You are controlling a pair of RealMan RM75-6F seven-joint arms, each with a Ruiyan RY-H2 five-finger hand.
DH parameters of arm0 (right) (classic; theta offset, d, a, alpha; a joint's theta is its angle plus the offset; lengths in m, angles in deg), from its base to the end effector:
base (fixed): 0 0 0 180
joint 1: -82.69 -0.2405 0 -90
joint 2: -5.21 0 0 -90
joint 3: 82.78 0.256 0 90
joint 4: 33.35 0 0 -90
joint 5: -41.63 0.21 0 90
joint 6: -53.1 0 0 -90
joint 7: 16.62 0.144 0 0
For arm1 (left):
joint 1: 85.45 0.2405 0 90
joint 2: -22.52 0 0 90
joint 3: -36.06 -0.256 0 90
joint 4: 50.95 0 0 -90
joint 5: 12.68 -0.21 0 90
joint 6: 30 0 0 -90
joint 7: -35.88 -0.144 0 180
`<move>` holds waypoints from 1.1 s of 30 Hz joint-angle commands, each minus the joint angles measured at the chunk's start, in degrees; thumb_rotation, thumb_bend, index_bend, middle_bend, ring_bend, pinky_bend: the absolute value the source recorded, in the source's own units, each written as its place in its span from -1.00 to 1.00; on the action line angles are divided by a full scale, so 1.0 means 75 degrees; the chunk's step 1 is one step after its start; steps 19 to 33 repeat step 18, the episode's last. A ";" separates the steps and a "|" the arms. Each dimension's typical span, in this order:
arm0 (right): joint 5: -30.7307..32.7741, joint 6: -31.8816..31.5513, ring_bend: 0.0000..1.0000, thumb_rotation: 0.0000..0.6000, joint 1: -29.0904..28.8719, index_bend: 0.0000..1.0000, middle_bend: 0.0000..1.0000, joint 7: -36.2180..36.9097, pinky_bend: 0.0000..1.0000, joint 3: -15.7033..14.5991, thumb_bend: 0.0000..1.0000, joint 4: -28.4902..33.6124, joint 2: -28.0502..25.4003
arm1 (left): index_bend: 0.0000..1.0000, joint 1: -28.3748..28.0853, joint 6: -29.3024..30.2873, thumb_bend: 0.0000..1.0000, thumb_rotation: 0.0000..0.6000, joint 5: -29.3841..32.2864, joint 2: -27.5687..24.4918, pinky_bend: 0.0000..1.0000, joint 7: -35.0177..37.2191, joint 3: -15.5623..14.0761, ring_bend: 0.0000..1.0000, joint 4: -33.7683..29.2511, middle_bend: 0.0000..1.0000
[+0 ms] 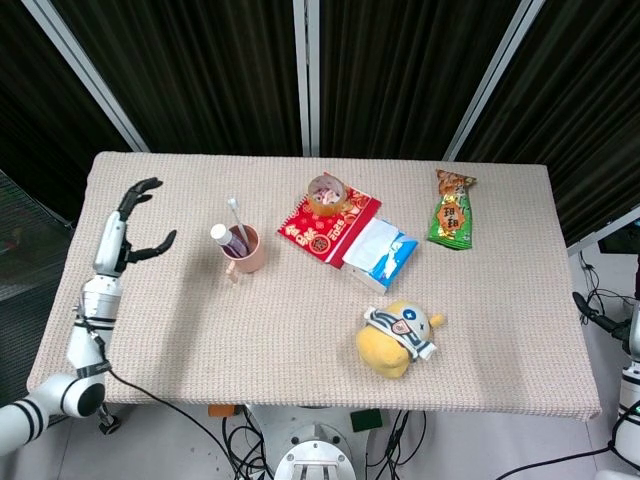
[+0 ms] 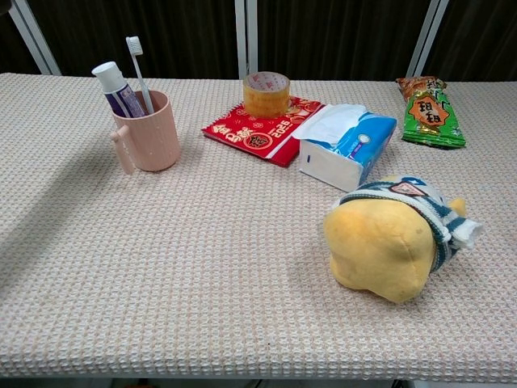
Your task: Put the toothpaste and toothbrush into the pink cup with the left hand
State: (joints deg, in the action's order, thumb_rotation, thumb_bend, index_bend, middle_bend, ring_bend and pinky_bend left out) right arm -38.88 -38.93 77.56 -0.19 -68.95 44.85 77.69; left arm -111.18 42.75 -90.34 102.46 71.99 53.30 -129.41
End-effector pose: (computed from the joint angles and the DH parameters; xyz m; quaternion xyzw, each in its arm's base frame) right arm -0.3353 -0.2155 0.1883 0.4518 -0.3587 0.5269 0.6242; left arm -0.2407 0.3380 0.1110 -0.4443 -0.5111 -0.6390 0.3648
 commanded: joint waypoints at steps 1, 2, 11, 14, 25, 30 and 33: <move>-0.0145 0.0207 -1.00 1.00 0.0152 -1.00 -1.00 -0.0755 -1.00 -0.0395 -0.35 0.0095 -0.0314 | -0.72 0.1545 0.1525 -0.51 0.80 -0.0454 -0.1134 -0.62 -0.3412 -0.1119 -0.85 -0.0177 -0.72; -0.0161 0.0268 -1.00 1.00 0.0197 -1.00 -1.00 -0.1028 -1.00 -0.0505 -0.35 0.0159 -0.0405 | -0.72 0.1755 0.1655 -0.51 0.71 -0.0464 -0.1193 -0.62 -0.3718 -0.1304 -0.85 -0.0176 -0.73; 0.0022 0.0460 -1.00 1.00 0.0680 -1.00 -1.00 -0.2776 -1.00 -0.1136 -0.36 0.0869 -0.0934 | -0.73 0.3005 0.2029 -0.58 0.00 -0.0610 -0.1777 -0.62 -0.4338 -0.2459 -0.89 -0.0751 -0.79; 0.0033 0.0460 -1.00 1.00 0.0721 -1.00 -1.00 -0.2799 -1.00 -0.1162 -0.36 0.0861 -0.0910 | -0.73 0.3105 0.1944 -0.58 -0.01 -0.0693 -0.1836 -0.62 -0.4360 -0.2607 -0.89 -0.0687 -0.79; -0.0039 0.0505 -1.00 1.00 0.0694 -1.00 -1.00 -0.2585 -1.00 -0.1159 -0.36 0.0861 -0.0865 | -0.73 0.3278 0.2152 -0.58 -0.04 -0.0766 -0.1732 -0.62 -0.4245 -0.2592 -0.89 -0.0530 -0.79; -0.0039 0.0505 -1.00 1.00 0.0694 -1.00 -1.00 -0.2585 -1.00 -0.1159 -0.36 0.0861 -0.0865 | -0.73 0.3278 0.2152 -0.58 -0.04 -0.0766 -0.1732 -0.62 -0.4245 -0.2592 -0.89 -0.0530 -0.79; -0.0039 0.0505 -1.00 1.00 0.0694 -1.00 -1.00 -0.2585 -1.00 -0.1159 -0.36 0.0861 -0.0865 | -0.73 0.3278 0.2152 -0.58 -0.04 -0.0766 -0.1732 -0.62 -0.4245 -0.2592 -0.89 -0.0530 -0.79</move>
